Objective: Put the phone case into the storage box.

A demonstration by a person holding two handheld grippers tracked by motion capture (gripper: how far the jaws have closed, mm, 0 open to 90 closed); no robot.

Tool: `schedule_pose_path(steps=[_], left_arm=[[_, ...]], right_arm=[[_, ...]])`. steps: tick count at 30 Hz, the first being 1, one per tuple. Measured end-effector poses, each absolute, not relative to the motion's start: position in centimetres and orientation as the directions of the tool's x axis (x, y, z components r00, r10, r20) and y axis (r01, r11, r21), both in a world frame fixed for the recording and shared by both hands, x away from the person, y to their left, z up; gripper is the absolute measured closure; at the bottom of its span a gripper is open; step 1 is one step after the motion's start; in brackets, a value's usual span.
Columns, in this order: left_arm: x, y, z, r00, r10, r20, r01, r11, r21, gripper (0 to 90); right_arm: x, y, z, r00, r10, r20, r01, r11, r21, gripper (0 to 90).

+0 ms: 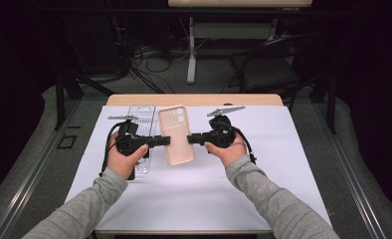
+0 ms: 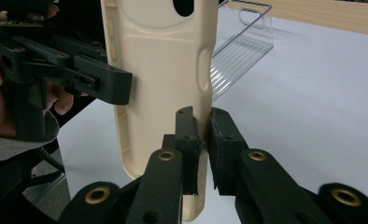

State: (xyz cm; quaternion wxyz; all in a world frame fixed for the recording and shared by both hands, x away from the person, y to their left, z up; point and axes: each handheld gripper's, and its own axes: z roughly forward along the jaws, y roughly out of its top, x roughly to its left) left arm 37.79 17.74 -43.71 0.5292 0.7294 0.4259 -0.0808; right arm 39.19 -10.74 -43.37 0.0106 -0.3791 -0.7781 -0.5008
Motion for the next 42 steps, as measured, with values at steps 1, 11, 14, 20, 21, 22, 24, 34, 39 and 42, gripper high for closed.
schedule_pose_path(steps=[1, 11, 14, 20, 21, 22, 24, 34, 39, 42], left_arm=[[37.8, 17.8, -43.7, 0.625, 0.536, -0.568, 0.706, -0.077, 0.704, 73.6], [37.8, 17.7, -43.9, 0.627, 0.547, -0.555, 0.703, -0.089, 0.706, 68.6], [37.9, 17.6, -44.2, 0.629, 0.554, -0.545, 0.699, -0.097, 0.708, 64.4], [38.1, 17.5, -44.7, 0.628, 0.588, -0.51, 0.693, -0.123, 0.711, 56.0], [38.1, 17.5, -44.7, 0.632, 0.596, -0.495, 0.684, -0.129, 0.718, 54.9], [38.1, 17.5, -44.7, 0.632, 0.595, -0.497, 0.684, -0.126, 0.719, 53.8], [38.0, 17.5, -44.7, 0.629, 0.593, -0.503, 0.687, -0.12, 0.717, 53.7], [37.8, 17.7, -44.4, 0.646, 0.63, -0.431, 0.644, -0.147, 0.751, 50.2], [37.8, 18.0, -44.1, 0.651, 0.66, -0.375, 0.616, -0.171, 0.769, 46.4], [37.8, 18.1, -43.9, 0.654, 0.676, -0.341, 0.598, -0.185, 0.78, 44.9]], right_arm=[[39.2, -10.8, -43.4, -0.713, 0.58, 0.394, 0.599, 0.212, 0.772, 83.3], [39.3, -11.5, -43.5, -0.691, 0.62, 0.371, 0.596, 0.2, 0.777, 83.3], [39.3, -11.7, -43.5, -0.69, 0.626, 0.364, 0.594, 0.202, 0.778, 83.3], [39.1, -11.7, -43.4, -0.689, 0.637, 0.345, 0.584, 0.206, 0.785, 83.3], [39.1, -11.7, -43.4, -0.689, 0.639, 0.343, 0.582, 0.206, 0.787, 83.3], [39.1, -11.7, -43.4, -0.689, 0.639, 0.342, 0.581, 0.206, 0.787, 83.3], [39.0, -11.7, -43.4, -0.69, 0.639, 0.339, 0.579, 0.208, 0.788, 83.3], [39.0, -11.8, -43.5, -0.687, 0.646, 0.332, 0.578, 0.208, 0.789, 83.3], [38.9, -11.9, -43.6, -0.682, 0.65, 0.335, 0.579, 0.199, 0.791, 83.3], [38.9, -11.9, -43.5, -0.684, 0.649, 0.332, 0.573, 0.198, 0.795, 83.3]])
